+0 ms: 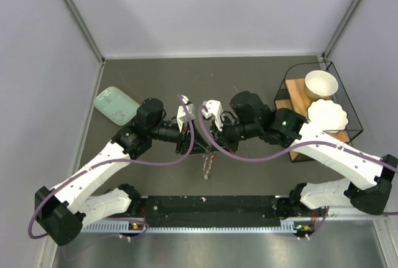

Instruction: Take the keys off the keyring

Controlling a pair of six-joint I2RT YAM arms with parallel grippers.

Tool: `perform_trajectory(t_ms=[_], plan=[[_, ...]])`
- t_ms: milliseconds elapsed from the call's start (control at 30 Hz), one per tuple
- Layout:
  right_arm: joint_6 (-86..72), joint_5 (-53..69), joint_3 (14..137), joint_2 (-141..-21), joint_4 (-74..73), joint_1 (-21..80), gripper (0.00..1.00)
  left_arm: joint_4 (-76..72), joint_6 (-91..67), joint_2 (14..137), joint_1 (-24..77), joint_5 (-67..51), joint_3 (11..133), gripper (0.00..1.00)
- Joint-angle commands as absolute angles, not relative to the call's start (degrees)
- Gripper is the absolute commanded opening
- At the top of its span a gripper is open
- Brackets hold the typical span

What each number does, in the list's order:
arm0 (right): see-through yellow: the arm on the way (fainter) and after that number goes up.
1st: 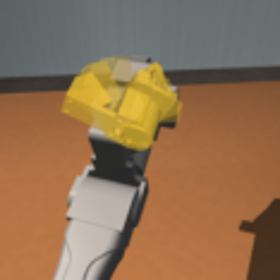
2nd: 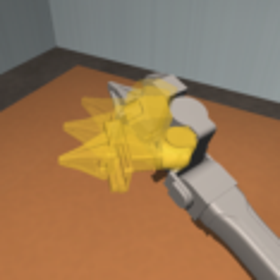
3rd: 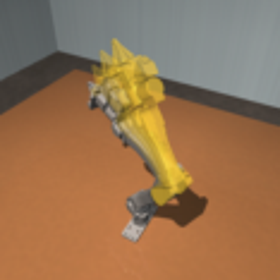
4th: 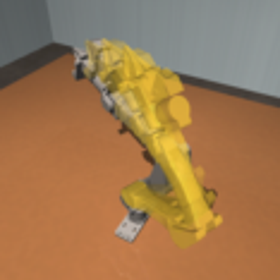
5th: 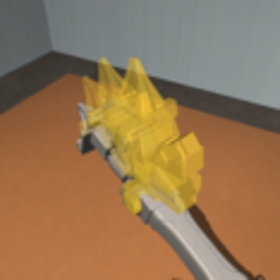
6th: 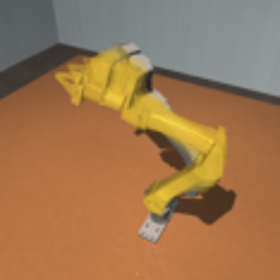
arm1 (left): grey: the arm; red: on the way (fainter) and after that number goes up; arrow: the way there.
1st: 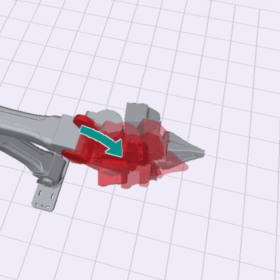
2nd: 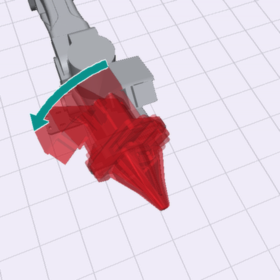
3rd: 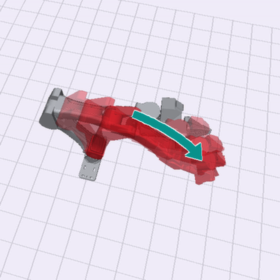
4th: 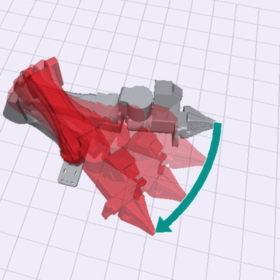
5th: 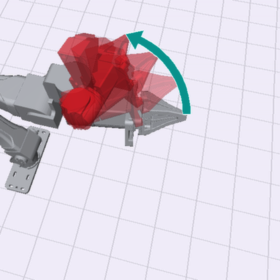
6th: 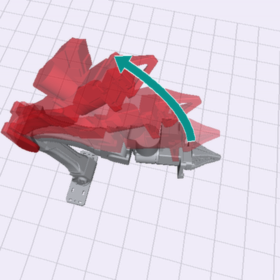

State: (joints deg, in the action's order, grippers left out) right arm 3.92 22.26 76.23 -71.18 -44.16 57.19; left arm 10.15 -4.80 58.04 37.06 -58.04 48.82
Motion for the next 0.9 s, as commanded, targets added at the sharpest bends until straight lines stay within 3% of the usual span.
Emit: perform_trajectory(t_ms=[0,100,333,367,467,867], plan=[[3.69,23.73,79.54,-71.46,-41.13,56.69,0.00,6.15,-5.89,57.83,37.00,-59.94,50.45,0.26],[3.52,23.64,79.28,-71.54,-40.96,56.60,0.00,6.06,-5.63,57.75,37.00,-59.50,50.45,0.00],[2.20,21.45,78.75,-70.76,-39.56,56.60,0.00,2.47,-6.41,56.43,37.00,-58.27,48.70,0.00],[2.20,21.18,78.31,-70.58,-39.38,56.69,0.07,1.24,-7.11,55.64,36.91,-57.92,47.91,0.00],[2.11,20.30,76.03,-69.53,-38.32,56.60,0.13,-2.81,-9.84,54.24,36.83,-56.79,47.37,0.00],[2.02,19.34,71.72,-66.62,-35.42,56.51,0.17,-4.22,-10.90,52.30,36.48,-54.85,46.93,0.00]])
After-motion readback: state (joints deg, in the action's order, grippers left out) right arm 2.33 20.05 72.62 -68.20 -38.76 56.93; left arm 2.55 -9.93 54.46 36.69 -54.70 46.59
